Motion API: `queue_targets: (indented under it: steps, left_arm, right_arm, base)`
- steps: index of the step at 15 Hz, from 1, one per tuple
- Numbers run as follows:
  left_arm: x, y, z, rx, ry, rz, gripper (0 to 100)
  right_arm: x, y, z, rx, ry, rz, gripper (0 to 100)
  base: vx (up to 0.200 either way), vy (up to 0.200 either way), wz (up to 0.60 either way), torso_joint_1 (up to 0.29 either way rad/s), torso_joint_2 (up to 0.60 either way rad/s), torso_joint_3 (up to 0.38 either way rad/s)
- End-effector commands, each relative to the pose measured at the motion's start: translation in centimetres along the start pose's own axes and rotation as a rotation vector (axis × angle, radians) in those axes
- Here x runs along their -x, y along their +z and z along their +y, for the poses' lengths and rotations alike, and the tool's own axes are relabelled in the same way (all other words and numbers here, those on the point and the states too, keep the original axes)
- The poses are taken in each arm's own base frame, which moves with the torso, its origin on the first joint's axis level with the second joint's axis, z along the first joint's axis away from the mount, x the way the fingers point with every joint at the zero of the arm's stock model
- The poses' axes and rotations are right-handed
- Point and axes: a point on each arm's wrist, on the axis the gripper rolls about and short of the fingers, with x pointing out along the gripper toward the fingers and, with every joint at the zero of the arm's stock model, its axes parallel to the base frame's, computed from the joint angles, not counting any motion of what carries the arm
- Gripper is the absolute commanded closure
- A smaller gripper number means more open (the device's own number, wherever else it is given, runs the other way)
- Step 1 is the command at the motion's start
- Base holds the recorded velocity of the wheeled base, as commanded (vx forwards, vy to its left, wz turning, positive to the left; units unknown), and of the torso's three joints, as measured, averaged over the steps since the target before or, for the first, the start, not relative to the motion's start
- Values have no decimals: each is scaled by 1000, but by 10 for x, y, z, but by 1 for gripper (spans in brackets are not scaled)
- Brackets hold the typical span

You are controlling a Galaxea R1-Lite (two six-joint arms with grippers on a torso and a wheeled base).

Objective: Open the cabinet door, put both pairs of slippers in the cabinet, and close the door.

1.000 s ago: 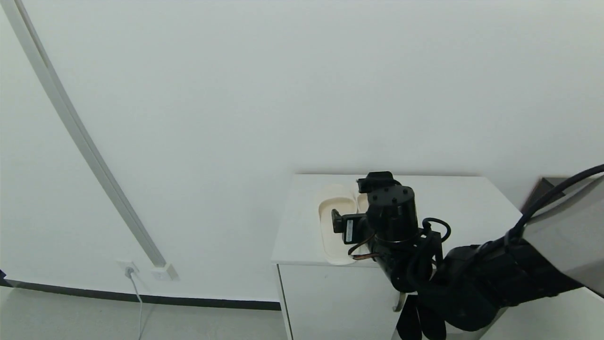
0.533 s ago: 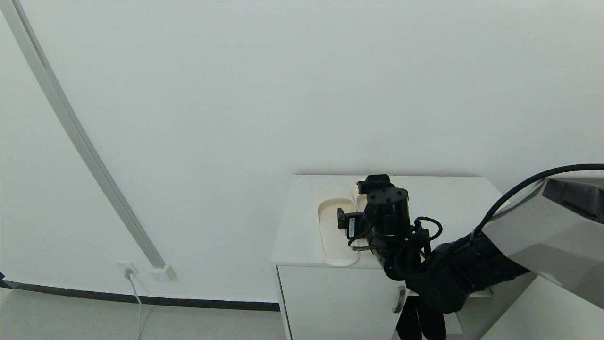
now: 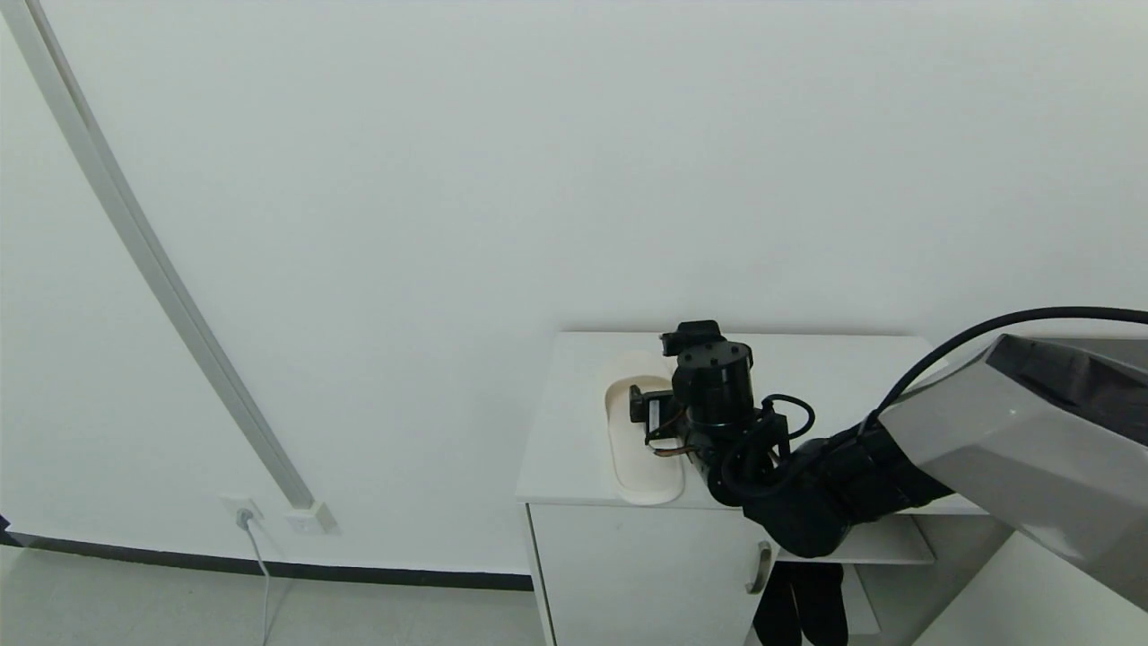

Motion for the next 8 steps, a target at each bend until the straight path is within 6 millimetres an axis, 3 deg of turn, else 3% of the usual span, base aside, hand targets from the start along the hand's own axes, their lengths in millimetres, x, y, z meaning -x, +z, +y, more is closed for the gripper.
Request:
queue_targets:
  steps: [1,5,6,8]
  left_arm:
    - [0,0,0,1,1,-1,100]
    - [0,0,0,-1,1,1,100]
    - [0,0,0,-1,1,-1,100]
    - [0,0,0,-1,1,-1,100]
  right_arm:
    - [-7,-4,3,2,0,3,0]
    - [-9,-5,4,2,-2,5,0]
    - [-9,-5,4,2,-2,5,100]
    - [-9,-6,3,4,-3,7,100]
  base:
    - [0,0,0,0,0,0]
    - [0,0,0,0,0,0]
    - [0,0,0,0,0,0]
    - [0,0,0,0,0,0]
